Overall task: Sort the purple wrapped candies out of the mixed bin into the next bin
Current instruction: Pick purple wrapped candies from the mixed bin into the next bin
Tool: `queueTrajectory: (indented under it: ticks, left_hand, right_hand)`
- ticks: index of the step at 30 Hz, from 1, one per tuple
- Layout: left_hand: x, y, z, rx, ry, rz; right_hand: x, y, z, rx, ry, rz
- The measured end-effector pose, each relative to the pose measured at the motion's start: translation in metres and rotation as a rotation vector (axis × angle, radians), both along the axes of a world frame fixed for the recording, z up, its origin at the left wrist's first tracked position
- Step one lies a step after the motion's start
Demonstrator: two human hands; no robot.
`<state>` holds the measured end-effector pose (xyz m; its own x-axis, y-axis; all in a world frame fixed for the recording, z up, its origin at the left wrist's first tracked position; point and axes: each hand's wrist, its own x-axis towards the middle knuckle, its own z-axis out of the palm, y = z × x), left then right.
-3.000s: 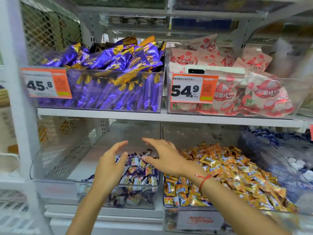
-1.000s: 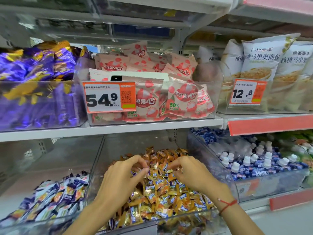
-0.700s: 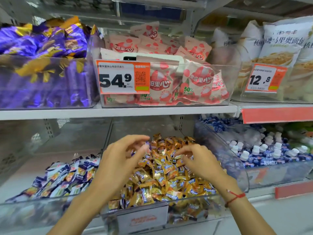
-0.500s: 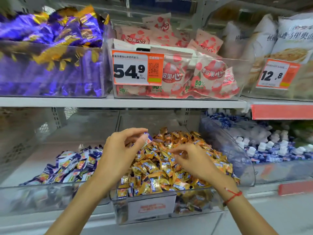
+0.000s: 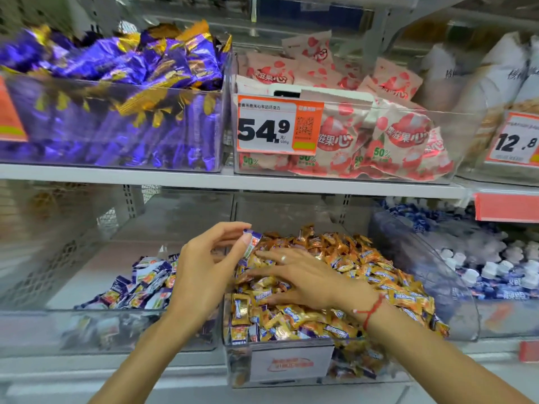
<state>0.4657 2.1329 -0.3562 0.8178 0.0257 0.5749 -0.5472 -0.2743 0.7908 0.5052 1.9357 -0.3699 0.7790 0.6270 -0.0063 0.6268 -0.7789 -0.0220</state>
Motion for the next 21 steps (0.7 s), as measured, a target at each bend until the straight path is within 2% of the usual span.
queueTrajectory:
  ticks: [4,6,9,13,15,17,20,21]
  left_hand:
    - [0.004,0.010,0.000,0.001,0.036,-0.003]
    - [0.005,0.012,0.001,-0.005,0.051,-0.016]
    - [0.004,0.011,0.002,-0.024,0.066,-0.032]
    - [0.001,0.004,0.002,-0.018,0.058,-0.030]
    - [-0.001,0.002,0.002,-0.017,0.059,-0.040]
    - [-0.002,-0.002,0.001,-0.019,0.068,-0.053]
    - [-0.002,-0.008,-0.001,-0.019,0.067,-0.046]
    - [-0.001,-0.009,-0.002,-0.019,0.065,-0.039]
  right_hand:
    - [0.029,-0.030,0.013,0.027,-0.032,-0.199]
    - [0.029,-0.051,0.018,-0.003,-0.004,-0.301]
    - [0.021,-0.076,0.024,0.054,0.064,-0.366]
    - [0.004,-0.086,0.034,0.141,0.049,-0.406]
    - [-0.006,-0.075,0.042,0.293,-0.042,-0.373]
    - [-0.012,-0.059,0.042,0.361,-0.044,-0.327]
    - [-0.014,-0.040,0.025,0.096,0.143,-0.314]
    - [-0.014,-0.040,0.018,0.031,0.150,-0.332]
